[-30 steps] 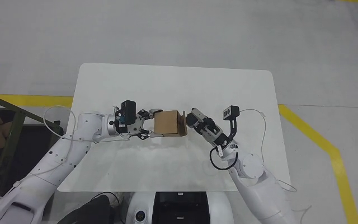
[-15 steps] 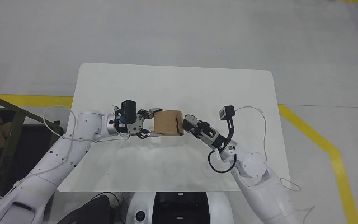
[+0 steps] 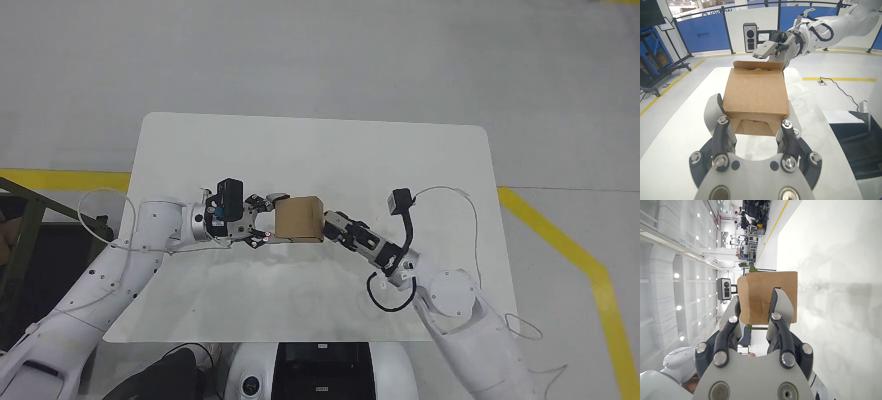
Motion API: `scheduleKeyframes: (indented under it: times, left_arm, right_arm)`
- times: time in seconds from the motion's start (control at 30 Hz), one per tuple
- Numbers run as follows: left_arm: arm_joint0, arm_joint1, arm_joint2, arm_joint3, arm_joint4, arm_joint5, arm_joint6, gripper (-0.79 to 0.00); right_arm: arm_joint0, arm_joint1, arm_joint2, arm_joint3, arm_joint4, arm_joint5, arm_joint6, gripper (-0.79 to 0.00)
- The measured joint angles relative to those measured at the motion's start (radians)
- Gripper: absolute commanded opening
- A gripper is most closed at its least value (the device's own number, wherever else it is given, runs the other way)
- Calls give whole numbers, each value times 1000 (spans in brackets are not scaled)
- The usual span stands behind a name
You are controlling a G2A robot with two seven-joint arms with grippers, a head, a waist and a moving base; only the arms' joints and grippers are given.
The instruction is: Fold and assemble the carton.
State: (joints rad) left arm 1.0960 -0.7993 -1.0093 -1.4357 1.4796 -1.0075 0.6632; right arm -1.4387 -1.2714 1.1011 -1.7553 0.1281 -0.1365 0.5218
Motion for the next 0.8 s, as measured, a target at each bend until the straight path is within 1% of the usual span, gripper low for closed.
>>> scheduleKeyframes:
  times: [0.5,0.6,0.8]
  left_arm:
    - [5,-5,-8,3,8,-5,-3,-409]
    - [5,-6,-8,2,9,-5,-4,-409]
    - [4,-7,-9,3,10,-5,-4,-409]
  right_arm:
    - [2,15,23,-32,-89,41,48,-366]
    - [5,19,29,-39,-110,52,65,-394]
    - [10,26,37,-46,-134,77,109,-413]
